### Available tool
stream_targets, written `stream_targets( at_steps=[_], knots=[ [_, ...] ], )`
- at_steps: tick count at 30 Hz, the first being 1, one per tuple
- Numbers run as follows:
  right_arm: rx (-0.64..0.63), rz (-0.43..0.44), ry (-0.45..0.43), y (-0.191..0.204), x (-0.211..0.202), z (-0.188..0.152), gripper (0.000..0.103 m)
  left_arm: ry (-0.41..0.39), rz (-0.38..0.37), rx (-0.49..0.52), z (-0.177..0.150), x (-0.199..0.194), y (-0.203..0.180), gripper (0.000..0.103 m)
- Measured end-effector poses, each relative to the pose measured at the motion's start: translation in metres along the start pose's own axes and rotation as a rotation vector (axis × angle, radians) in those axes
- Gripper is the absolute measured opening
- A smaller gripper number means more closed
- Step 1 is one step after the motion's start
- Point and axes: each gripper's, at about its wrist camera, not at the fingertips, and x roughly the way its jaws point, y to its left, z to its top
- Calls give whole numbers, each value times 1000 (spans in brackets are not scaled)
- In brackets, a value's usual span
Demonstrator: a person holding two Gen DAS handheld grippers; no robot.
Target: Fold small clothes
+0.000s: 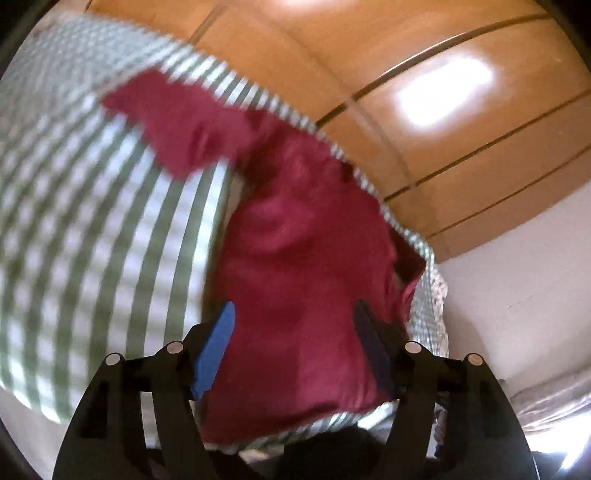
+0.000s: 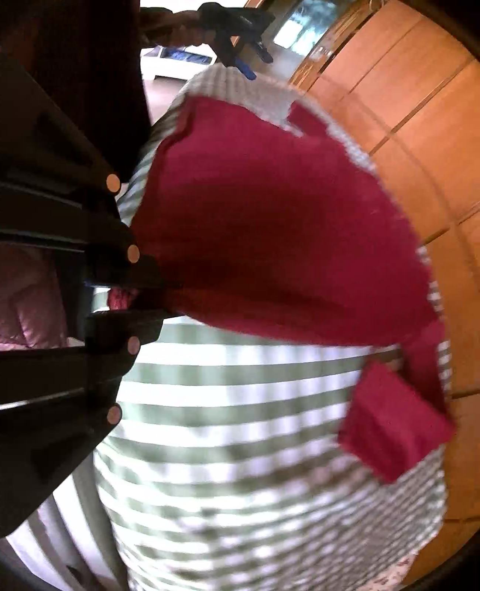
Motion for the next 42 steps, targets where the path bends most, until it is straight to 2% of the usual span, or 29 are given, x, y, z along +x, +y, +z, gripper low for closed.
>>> stream_targets(
  at_steps=[1, 2, 3, 5, 6, 7, 8, 9, 10, 11, 14, 17, 19, 22, 23, 25, 26, 27, 28, 30, 32, 33, 34, 36, 39, 42],
  knots=[
    [22, -14, -5, -4, 2, 0, 16, 22, 23, -1, -6, 9, 5, 65],
    [43, -7, -7, -7, 5, 3, 40, 50, 52, 18, -16, 18, 7, 65],
    [64, 7, -18, -10, 7, 5, 57, 68, 65, 33, -22, 24, 9, 65],
    [73, 18, -15, -11, 11, 8, 57, 94, 98, 46, -33, 36, 13, 65],
    [72, 15, -11, -13, 11, 11, 57, 102, 107, 51, -38, 40, 14, 59],
    [69, 9, -13, -12, 16, 12, 56, 101, 111, 58, -41, 43, 15, 47],
    [58, -8, -17, -8, 18, 14, 52, 94, 125, 69, -43, 44, 16, 39],
    [45, -23, -20, -4, 21, 17, 39, 94, 127, 72, -44, 45, 18, 20],
    [29, -34, -18, -3, 23, 18, 25, 94, 123, 72, -44, 43, 18, 12],
    [19, -22, -18, 0, 19, 20, 8, 84, 121, 76, -44, 39, 17, 11],
    [-47, 17, -91, 12, -14, 23, 7, 52, 75, 137, -43, 22, 3, 10],
    [-111, 47, -150, 12, -53, 15, 7, 49, 64, 179, -47, 7, -2, 10],
    [-137, 14, -124, 10, -56, 8, 7, 79, 75, 187, -55, 4, 4, 10],
    [-124, -55, 12, -2, -22, -8, 7, 137, 115, 156, -72, 10, 22, 10],
    [-108, -63, 38, -1, -12, -10, 8, 152, 143, 135, -76, 14, 29, 11],
    [-59, -78, 60, -9, 0, -9, 17, 144, 194, 103, -75, 15, 35, 11],
    [-30, -88, 50, -13, 1, -6, 30, 131, 202, 99, -71, 13, 36, 15],
    [-11, -91, 23, -15, -2, -1, 47, 99, 211, 100, -66, 7, 35, 26],
    [-8, -98, -1, -15, -5, 4, 51, 63, 225, 108, -61, 0, 33, 40],
    [-19, -129, -70, -7, -13, 20, 59, -13, 265, 130, -47, -12, 29, 48],
    [-28, -121, -121, 4, -14, 33, 66, -67, 314, 143, -31, -16, 26, 48],
    [-36, -111, -141, 13, -11, 40, 66, -96, 349, 139, -22, -17, 27, 48],
    [-45, -98, -156, 22, -7, 46, 67, -115, 375, 133, -14, -16, 29, 53],
    [-72, -44, -174, 47, 9, 59, 72, -149, 444, 127, 3, -12, 29, 67],
    [-128, 34, -145, 89, 47, 71, 74, -188, 501, 176, 22, -4, 23, 69],
    [-186, 72, -101, 123, 78, 73, 74, -199, 577, 297, 38, 14, 9, 71]
  ],
)
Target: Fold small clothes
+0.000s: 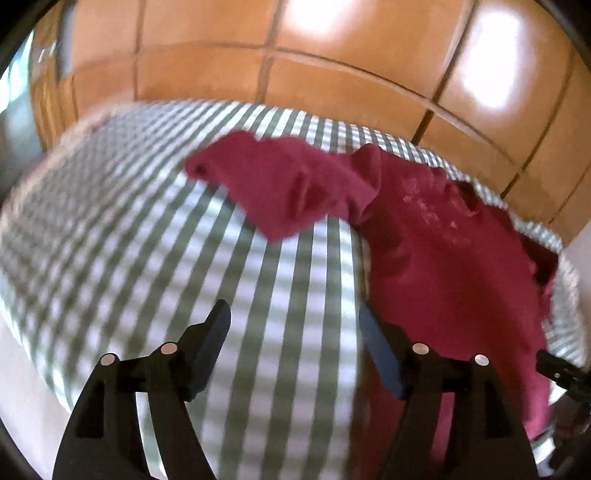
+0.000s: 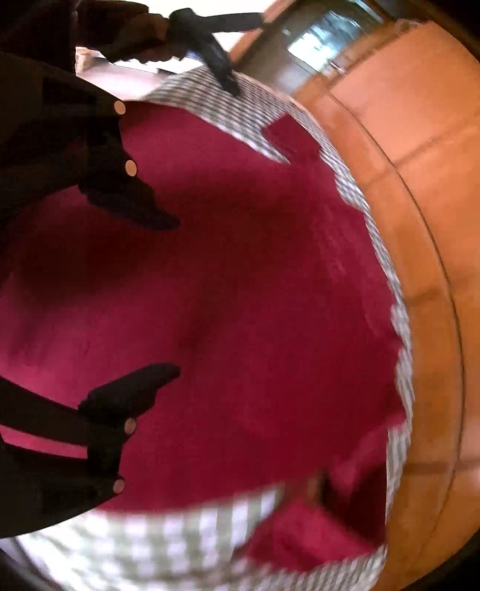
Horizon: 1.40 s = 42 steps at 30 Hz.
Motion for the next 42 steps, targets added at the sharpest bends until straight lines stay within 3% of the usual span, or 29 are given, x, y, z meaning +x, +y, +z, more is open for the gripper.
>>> stream_targets(
  at_steps=[2, 6, 9, 11, 13, 15, 21, 25, 29, 32, 39, 42],
  knots=[
    [-53, -17, 18, 17, 19, -3, 77, -18, 50, 83, 8, 10, -10, 71],
    [-128, -62, 17, 27, 36, -7, 91, -43, 142, 250, 28, 44, -25, 71],
    [-162, -80, -1, 36, 42, -20, 94, -11, 178, 267, 45, 76, -18, 69],
    [-155, -76, -6, 36, 41, -22, 95, 31, 182, 216, 56, 98, -3, 49],
    [-152, -79, -7, 37, 45, -19, 97, 50, 178, 184, 63, 108, 7, 14],
    [-158, -86, -5, 38, 45, -21, 99, 23, 136, 112, 74, 100, 22, 3],
    [-152, -102, -5, 40, 49, -18, 101, -109, -31, -297, 114, 40, 117, 3],
    [-151, -116, -4, 41, 51, -17, 101, -197, -33, -503, 128, 6, 181, 3],
    [-149, -126, -1, 41, 52, -16, 101, -252, 73, -641, 139, -12, 239, 1],
    [-148, -139, 0, 42, 53, -15, 101, -235, 147, -653, 145, -6, 259, 1],
    [-141, -154, 6, 41, 54, -12, 101, -62, 377, -629, 118, 47, 282, 1],
    [-145, -159, 4, 40, 54, -11, 101, 11, 400, -682, 89, 67, 293, 1]
  ],
)
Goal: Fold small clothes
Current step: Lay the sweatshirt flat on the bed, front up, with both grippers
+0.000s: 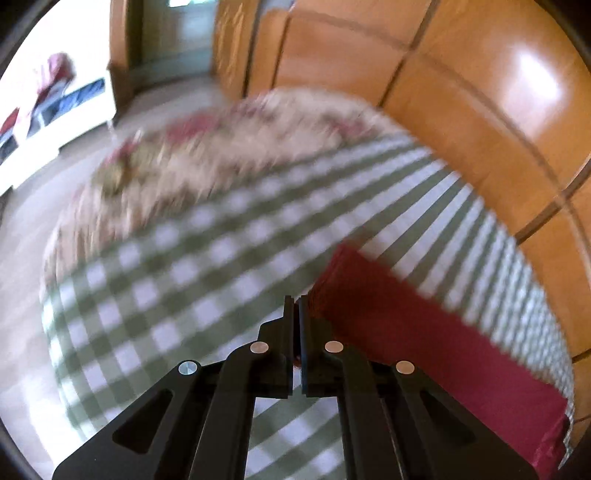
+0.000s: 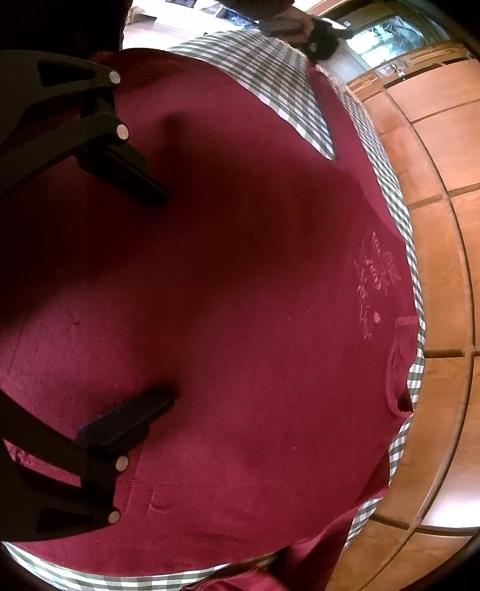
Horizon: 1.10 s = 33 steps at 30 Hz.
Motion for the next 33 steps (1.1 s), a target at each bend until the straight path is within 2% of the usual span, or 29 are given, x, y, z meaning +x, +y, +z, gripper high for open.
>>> stream_targets(
  at_steps=[3, 5, 6, 7, 8, 10, 12, 14, 15, 16, 18, 20, 21, 22, 23, 24, 26, 29, 31, 32, 33],
  knots=[
    [1, -4, -4, 0, 1, 0, 101, -13, -5, -20, -14, -8, 8, 4],
    [4, -6, -10, -1, 1, 0, 101, 4, -28, -42, -22, -25, 12, 18],
    [6, -5, -13, -1, 1, -1, 101, 1, -63, -47, -27, -35, 12, 35],
    [7, -5, -16, -1, 1, -1, 101, -14, -129, -37, -36, -51, 11, 49],
    [9, -6, -21, -1, 1, -1, 101, -25, -186, -14, -43, -62, 7, 51],
    [9, -8, -30, 0, 0, -2, 101, -18, -354, 98, -70, -92, -9, 51],
    [10, -7, -34, 0, -1, -2, 101, 48, -530, 232, -109, -116, -33, 51],
    [17, -3, -34, -2, -5, -2, 101, 137, -654, 375, -157, -134, -56, 51],
    [28, 0, -37, -5, -8, -2, 101, 177, -695, 412, -174, -138, -63, 51],
    [44, -2, -42, -9, -11, -3, 101, 249, -759, 460, -200, -143, -71, 51],
    [79, -9, -54, -17, -15, -7, 101, 342, -821, 520, -241, -150, -81, 51],
    [117, -2, -63, -27, -19, -12, 101, 431, -851, 563, -278, -154, -86, 51],
    [126, 2, -68, -30, -21, -15, 101, 454, -849, 579, -292, -155, -88, 47],
    [129, 3, -73, -32, -21, -17, 101, 470, -836, 600, -305, -154, -89, 25],
    [125, 5, -78, -32, -22, -18, 101, 469, -802, 632, -316, -153, -90, 13],
    [121, 2, -82, -32, -22, -19, 101, 449, -766, 658, -327, -155, -90, 9],
    [116, -3, -88, -30, -23, -21, 101, 441, -782, 636, -332, -159, -84, 7],
    [116, 7, -101, -33, -22, -24, 101, 422, -722, 651, -334, -162, -77, 7],
    [103, -4, -105, -32, -22, -24, 101, 414, -643, 633, -328, -156, -76, 7],
    [99, -8, -105, -31, -22, -24, 101, 411, -641, 631, -326, -155, -79, 9],
    [97, -6, -106, -32, -22, -24, 101, 353, -609, 652, -322, -163, -85, 20]
  ],
)
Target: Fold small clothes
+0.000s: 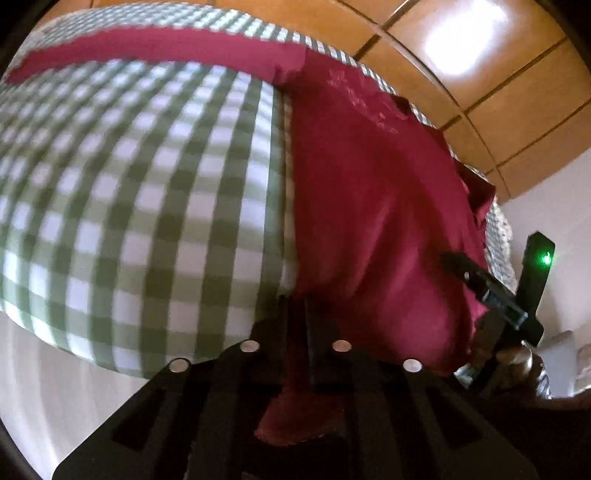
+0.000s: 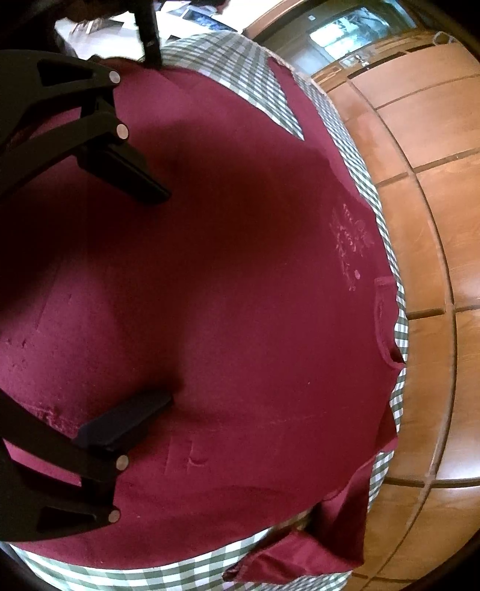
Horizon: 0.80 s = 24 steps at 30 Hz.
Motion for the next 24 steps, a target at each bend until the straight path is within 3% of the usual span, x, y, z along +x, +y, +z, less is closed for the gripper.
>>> stream_targets(
  at_steps=[1, 3, 4, 8, 11, 16, 20, 22, 23, 24],
  knots=[
    [6, 0, -2, -1, -1, 1, 101, -24, 29, 23, 2, -4, -3, 38],
    [30, 14, -5, -6, -6, 3, 100, -112, 90, 82, 16, -11, -22, 65],
    [51, 8, -18, -12, -12, 7, 100, -144, 97, 103, 21, -13, -30, 68],
    [134, -92, -128, -46, -43, 16, 97, -182, 91, 223, 47, 2, -68, 68],
    [189, -231, -184, -87, -59, 23, 93, -181, 83, 306, 57, 25, -93, 68],
    [240, -392, -145, -145, -45, 31, 76, -132, 72, 340, 70, 71, -116, 68],
    [226, -392, -67, -170, -16, 34, 72, -89, 108, 341, 73, 102, -123, 71],
    [225, -379, -73, -176, -10, 35, 70, -103, 119, 369, 69, 109, -124, 77],
    [230, -378, -71, -178, -10, 38, 53, -109, 120, 383, 67, 110, -124, 78],
    [230, -375, -65, -179, -9, 43, 24, -114, 123, 394, 65, 110, -125, 80]
  ],
)
